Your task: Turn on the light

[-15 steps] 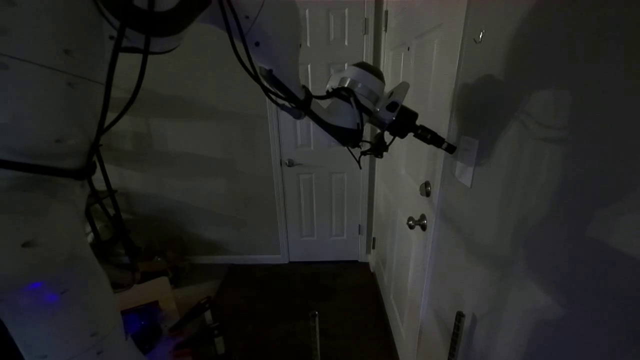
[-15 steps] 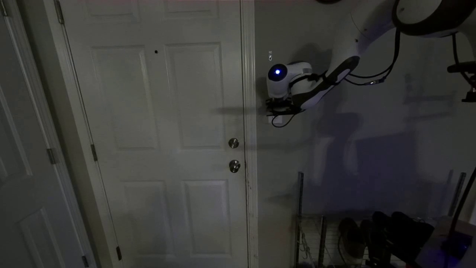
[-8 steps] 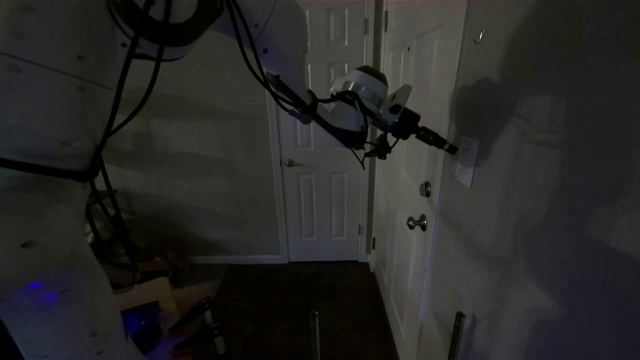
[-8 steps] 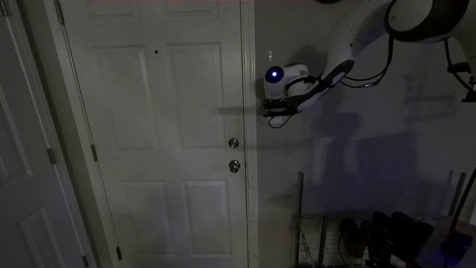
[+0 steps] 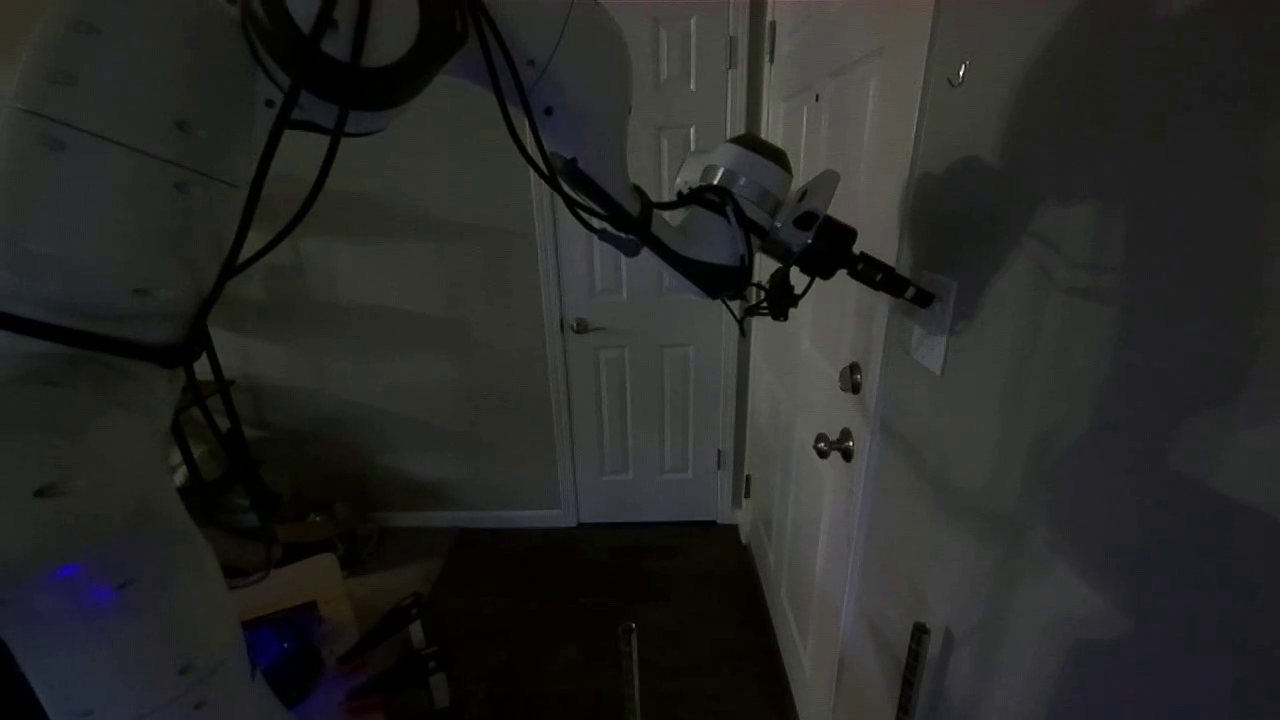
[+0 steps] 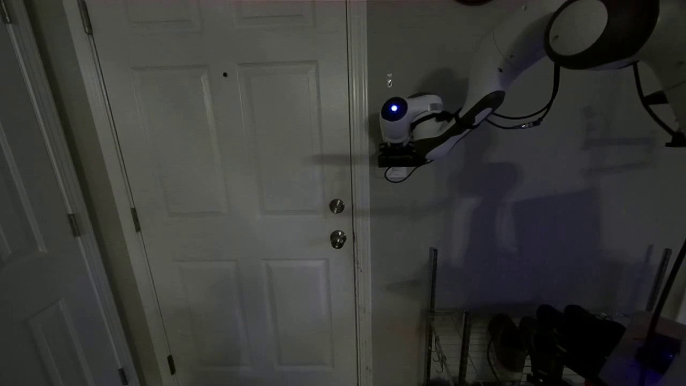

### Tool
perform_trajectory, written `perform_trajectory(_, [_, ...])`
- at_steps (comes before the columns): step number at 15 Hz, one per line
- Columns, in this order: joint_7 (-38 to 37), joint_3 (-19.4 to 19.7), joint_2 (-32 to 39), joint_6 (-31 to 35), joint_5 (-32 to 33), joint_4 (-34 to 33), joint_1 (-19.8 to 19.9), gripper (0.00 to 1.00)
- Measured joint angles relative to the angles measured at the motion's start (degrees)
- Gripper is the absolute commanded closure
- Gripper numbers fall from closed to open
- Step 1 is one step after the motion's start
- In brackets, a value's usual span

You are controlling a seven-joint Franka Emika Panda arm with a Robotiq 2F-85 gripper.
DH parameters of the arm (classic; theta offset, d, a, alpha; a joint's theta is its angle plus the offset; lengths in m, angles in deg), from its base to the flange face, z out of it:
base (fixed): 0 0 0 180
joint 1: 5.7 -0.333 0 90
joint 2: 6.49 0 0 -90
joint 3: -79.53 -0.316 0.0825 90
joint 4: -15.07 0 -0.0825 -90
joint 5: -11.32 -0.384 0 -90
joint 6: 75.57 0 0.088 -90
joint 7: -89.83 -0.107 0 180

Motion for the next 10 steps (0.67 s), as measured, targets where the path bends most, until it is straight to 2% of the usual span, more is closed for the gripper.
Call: perform_trajectory(10, [-0.52, -0.13, 0.82, -0.02, -3.17, -1.53, 0.19, 0.97])
